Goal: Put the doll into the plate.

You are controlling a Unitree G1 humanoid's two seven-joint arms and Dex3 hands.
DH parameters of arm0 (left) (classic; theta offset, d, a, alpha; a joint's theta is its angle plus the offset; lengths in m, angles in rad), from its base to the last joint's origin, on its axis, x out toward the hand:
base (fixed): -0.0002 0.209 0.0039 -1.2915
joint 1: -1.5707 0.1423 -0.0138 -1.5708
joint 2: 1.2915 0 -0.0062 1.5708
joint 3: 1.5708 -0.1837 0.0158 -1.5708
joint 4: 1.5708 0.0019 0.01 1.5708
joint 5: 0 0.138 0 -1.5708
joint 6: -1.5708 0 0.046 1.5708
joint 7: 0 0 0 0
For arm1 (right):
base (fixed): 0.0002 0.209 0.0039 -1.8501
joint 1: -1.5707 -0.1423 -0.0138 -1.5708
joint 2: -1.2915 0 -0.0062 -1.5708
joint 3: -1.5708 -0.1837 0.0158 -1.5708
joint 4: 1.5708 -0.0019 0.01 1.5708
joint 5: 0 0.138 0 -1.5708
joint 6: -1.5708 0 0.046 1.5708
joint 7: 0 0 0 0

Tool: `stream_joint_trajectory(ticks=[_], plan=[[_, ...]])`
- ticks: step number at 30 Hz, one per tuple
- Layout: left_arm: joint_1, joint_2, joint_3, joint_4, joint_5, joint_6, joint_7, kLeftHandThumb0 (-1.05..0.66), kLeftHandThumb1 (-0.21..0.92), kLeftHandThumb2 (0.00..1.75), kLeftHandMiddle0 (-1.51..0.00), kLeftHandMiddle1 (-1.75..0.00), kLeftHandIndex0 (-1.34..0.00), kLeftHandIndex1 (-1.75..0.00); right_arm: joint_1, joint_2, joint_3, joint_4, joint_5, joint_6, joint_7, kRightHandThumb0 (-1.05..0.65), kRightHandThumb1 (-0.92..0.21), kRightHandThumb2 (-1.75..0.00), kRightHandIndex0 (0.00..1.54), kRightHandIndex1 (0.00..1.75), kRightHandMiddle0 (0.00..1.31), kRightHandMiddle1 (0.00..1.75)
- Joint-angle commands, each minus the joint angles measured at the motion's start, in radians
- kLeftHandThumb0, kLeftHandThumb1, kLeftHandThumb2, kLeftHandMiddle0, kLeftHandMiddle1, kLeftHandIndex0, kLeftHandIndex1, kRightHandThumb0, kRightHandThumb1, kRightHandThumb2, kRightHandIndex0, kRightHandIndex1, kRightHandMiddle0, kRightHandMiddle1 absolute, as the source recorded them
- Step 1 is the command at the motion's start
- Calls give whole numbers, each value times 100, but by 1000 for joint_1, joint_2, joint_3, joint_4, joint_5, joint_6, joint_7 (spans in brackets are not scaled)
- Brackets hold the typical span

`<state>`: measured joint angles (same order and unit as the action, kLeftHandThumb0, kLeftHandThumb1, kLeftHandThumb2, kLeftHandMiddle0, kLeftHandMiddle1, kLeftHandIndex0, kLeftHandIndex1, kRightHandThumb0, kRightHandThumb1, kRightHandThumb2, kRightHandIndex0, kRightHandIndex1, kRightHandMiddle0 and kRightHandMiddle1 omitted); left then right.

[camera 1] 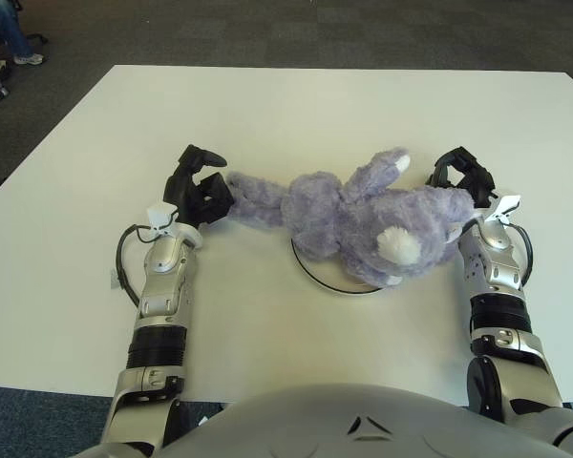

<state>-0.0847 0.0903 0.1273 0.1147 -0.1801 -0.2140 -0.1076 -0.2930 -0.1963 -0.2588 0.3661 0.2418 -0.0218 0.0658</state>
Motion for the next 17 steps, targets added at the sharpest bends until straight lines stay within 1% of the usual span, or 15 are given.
stream_joint_trajectory(ticks=[1,10,17], plan=[[70,-35,-7,27,-4,14,1,-42,51,107,-106,-175,-46,-175,36,11,-4,45,-10,33,-10,-47,-36,-127,121,175,58,175],[68,-39,-8,22,28,26,44,-43,49,110,-107,-175,-48,-175,33,7,-3,53,-13,31,-12,-48,-33,-129,121,175,60,175],[67,-39,-7,19,35,35,57,-43,48,111,-108,-175,-48,-175,30,7,-4,56,-12,32,-14,-48,-33,-130,121,175,61,175]])
